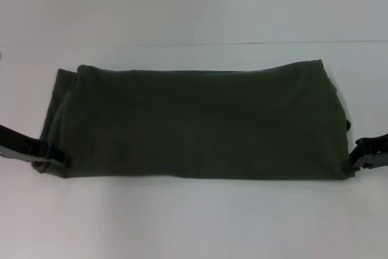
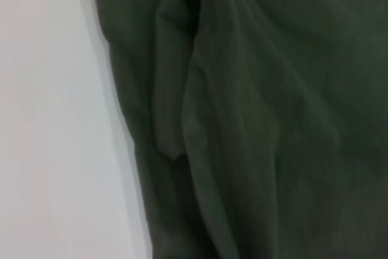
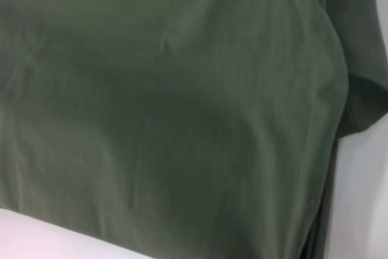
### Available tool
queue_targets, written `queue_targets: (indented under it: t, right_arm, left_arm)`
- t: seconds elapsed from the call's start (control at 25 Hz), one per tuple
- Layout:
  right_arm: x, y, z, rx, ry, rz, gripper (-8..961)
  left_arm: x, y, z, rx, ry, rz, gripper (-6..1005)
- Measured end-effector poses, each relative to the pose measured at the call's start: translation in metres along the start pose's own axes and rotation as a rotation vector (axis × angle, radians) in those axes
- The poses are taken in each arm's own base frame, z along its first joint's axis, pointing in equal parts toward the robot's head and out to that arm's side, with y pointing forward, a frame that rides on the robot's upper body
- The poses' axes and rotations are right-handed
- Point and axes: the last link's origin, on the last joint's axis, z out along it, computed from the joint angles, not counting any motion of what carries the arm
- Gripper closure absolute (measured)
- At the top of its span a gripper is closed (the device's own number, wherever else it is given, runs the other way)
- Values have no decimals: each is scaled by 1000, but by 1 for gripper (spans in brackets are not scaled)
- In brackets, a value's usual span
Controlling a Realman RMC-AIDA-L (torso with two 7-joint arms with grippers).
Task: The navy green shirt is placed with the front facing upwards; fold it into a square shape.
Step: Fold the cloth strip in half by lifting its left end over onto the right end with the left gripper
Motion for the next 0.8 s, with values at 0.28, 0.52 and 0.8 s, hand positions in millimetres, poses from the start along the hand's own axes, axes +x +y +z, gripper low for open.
queue_targets:
  t: [0.28,0.52,0.8]
  right_arm:
    - [0,0,-1,0,-2,0,937]
    - [-1,0,-1,-2,-3,1,936]
    - [0,0,-1,-3,-2,1,936]
  left_arm:
    - [0,-1,0,7,7,7,555]
    - [2,-1,1,13,13,17,786]
    - [2,-2,1,17,15,18,927]
